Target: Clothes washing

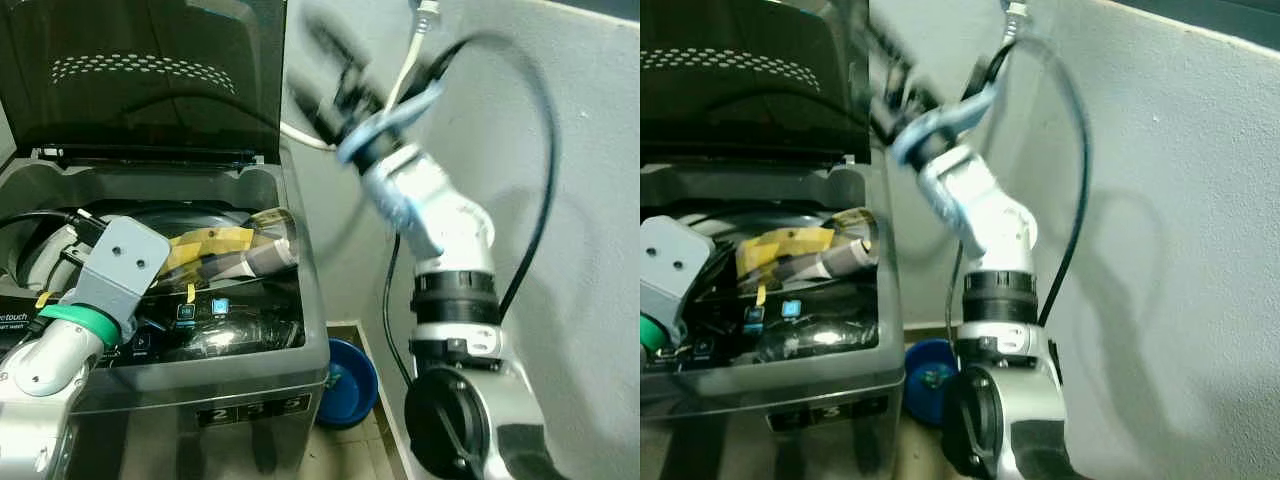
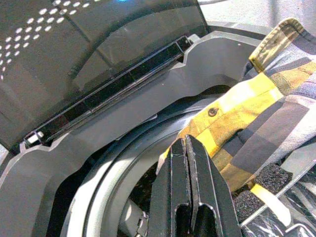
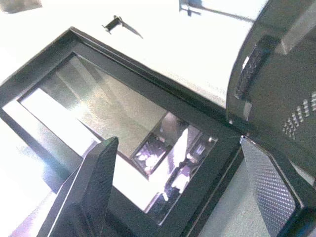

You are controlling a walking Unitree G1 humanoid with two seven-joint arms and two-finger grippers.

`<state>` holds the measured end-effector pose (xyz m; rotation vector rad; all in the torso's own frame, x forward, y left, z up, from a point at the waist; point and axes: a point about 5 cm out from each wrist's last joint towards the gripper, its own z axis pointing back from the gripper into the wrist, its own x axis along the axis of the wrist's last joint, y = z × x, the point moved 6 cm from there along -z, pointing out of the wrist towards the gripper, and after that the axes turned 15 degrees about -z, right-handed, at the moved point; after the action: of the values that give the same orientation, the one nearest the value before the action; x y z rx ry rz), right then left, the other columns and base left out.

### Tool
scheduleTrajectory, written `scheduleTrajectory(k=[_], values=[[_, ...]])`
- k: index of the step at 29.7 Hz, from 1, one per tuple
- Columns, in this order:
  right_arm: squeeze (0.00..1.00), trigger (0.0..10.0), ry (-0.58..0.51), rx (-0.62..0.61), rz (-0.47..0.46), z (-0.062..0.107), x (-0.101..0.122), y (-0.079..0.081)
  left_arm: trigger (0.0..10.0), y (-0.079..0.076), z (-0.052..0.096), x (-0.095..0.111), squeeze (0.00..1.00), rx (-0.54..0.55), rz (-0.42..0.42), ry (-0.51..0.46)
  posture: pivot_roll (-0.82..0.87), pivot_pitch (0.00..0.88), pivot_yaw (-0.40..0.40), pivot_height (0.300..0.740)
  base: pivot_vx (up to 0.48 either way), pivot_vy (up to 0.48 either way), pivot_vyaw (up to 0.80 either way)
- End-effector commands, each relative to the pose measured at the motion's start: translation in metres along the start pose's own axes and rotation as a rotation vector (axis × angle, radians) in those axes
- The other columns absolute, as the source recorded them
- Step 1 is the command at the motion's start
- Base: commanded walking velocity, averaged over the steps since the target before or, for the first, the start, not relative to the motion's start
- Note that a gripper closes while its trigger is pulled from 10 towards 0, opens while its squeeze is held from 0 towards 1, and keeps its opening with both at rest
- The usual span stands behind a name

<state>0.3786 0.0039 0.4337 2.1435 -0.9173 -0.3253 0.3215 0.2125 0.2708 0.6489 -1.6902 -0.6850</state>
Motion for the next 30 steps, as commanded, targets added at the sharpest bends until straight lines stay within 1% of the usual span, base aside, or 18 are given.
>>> scheduleTrajectory(k=[1,2,3,4,5,6,7,8,10,11,13,14,18,23,25,28,29,30], values=[[1.0,10.0,0.037,0.015,-0.092,-0.014,-0.028,-0.005,10.0,-0.004,0.001,0.002,0.0,-0.016,0.004,-0.008,0.08,0.057,-0.064,0.74,0.0,0.0,0.0],[1.0,10.0,0.012,-0.091,0.053,-0.008,-0.013,-0.022,10.0,-0.004,0.0,0.003,0.0,-0.019,0.003,-0.01,0.07,0.055,-0.053,0.74,0.0,0.0,0.0],[1.0,10.0,-0.001,-0.171,0.16,-0.002,-0.001,-0.034,10.0,-0.005,-0.001,0.003,0.0,-0.021,0.003,-0.012,0.07,0.055,-0.053,0.74,0.0,0.0,0.0],[1.0,10.0,0.045,-0.346,0.44,0.012,0.007,-0.064,10.0,-0.005,-0.001,0.003,0.0,-0.024,0.002,-0.014,0.07,0.054,-0.048,0.74,0.0,0.0,0.0],[1.0,10.0,0.045,-0.346,0.44,0.012,0.007,-0.064,10.0,-0.005,-0.001,0.003,0.0,-0.024,0.002,-0.014,0.07,0.054,-0.048,0.74,0.0,0.0,0.0],[1.0,10.0,0.155,-0.573,0.776,0.042,0.016,-0.107,10.0,-0.006,-0.002,0.004,0.0,-0.029,0.003,-0.015,0.06,0.053,-0.044,0.74,0.0,0.0,0.0],[1.0,10.0,0.155,-0.573,0.776,0.042,0.016,-0.107,10.0,-0.006,-0.002,0.004,0.0,-0.029,0.003,-0.015,0.06,0.053,-0.044,0.74,0.0,0.0,0.0],[1.0,10.0,0.193,-0.642,0.846,0.054,0.018,-0.12,10.0,-0.006,-0.002,0.004,0.0,-0.032,0.003,-0.016,0.06,0.053,-0.044,0.74,0.0,0.0,0.0],[1.0,10.0,0.166,-0.73,0.737,0.072,0.018,-0.142,10.0,-0.007,-0.001,0.002,0.0,-0.04,-0.009,-0.007,0.07,0.056,-0.041,0.74,0.0,0.0,0.0],[1.0,10.0,0.154,-0.748,0.7,0.076,0.017,-0.147,10.0,-0.006,-0.001,0.001,0.0,-0.042,-0.015,-0.002,0.07,0.056,-0.041,0.74,0.0,0.0,0.0],[1.0,10.0,0.154,-0.748,0.7,0.076,0.017,-0.147,10.0,-0.006,-0.001,0.001,0.0,-0.042,-0.015,-0.002,0.07,0.056,-0.041,0.74,0.0,0.0,0.0],[1.0,10.0,0.154,-0.76,0.673,0.079,0.013,-0.153,10.0,-0.005,0.0,-0.001,0.0,-0.041,-0.02,0.003,0.07,0.056,-0.042,0.74,0.0,0.0,0.0],[1.0,10.0,0.197,-0.756,0.643,0.074,-0.012,-0.167,10.0,-0.002,0.002,-0.004,0.0,-0.036,-0.026,0.016,0.08,0.059,-0.047,0.74,0.0,0.0,0.0],[1.0,10.0,0.213,-0.744,0.613,0.073,-0.021,-0.17,10.0,-0.002,0.003,-0.004,0.0,-0.035,-0.027,0.018,0.08,0.061,-0.051,0.74,0.0,0.0,0.0],[1.0,10.0,0.259,-0.728,0.549,0.072,-0.04,-0.173,10.0,-0.002,0.005,-0.005,0.0,-0.036,-0.028,0.024,0.08,0.062,-0.051,0.74,0.0,0.0,0.0],[1.0,10.0,0.278,-0.726,0.524,0.072,-0.047,-0.174,10.0,-0.002,0.005,-0.006,0.0,-0.037,-0.028,0.026,0.08,0.062,-0.051,0.74,0.0,0.0,0.0],[1.0,10.0,0.322,-0.724,0.498,0.072,-0.061,-0.176,10.0,-0.003,0.005,-0.006,0.0,-0.04,-0.028,0.026,0.08,0.062,-0.049,0.74,0.0,0.0,0.0],[1.0,10.0,0.322,-0.724,0.498,0.072,-0.061,-0.176,10.0,-0.003,0.005,-0.006,0.0,-0.04,-0.028,0.026,0.08,0.062,-0.049,0.74,0.0,0.0,0.0]])
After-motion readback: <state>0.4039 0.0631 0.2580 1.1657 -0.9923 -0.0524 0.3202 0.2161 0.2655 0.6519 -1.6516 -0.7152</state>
